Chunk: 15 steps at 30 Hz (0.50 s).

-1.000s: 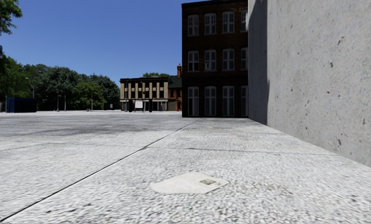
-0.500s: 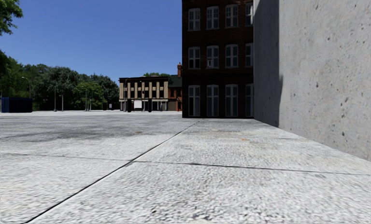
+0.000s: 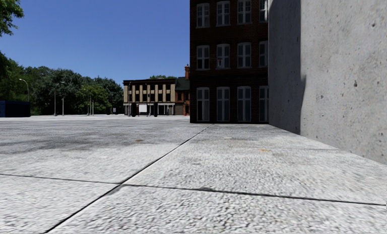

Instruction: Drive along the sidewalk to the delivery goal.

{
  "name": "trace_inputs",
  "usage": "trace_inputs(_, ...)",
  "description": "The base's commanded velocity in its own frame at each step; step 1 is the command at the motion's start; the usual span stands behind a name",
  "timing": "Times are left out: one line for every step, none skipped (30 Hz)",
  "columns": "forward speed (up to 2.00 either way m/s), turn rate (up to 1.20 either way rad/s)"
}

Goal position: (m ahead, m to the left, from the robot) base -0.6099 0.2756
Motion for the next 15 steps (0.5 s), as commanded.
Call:
trace_inputs(0.0, 0.0)
trace_inputs(0.0, 0.0)
trace_inputs(0.0, 0.0)
trace_inputs(0.0, 0.0)
trace_inputs(0.0, 0.0)
trace_inputs(0.0, 0.0)
trace_inputs(0.0, 0.0)
trace_inputs(0.0, 0.0)
trace_inputs(0.0, 0.0)
trace_inputs(0.0, 0.0)
trace_inputs(0.0, 0.0)
trace_inputs(0.0, 0.0)
trace_inputs(0.0, 0.0)
trace_inputs(0.0, 0.0)
trace_inputs(0.0, 0.0)
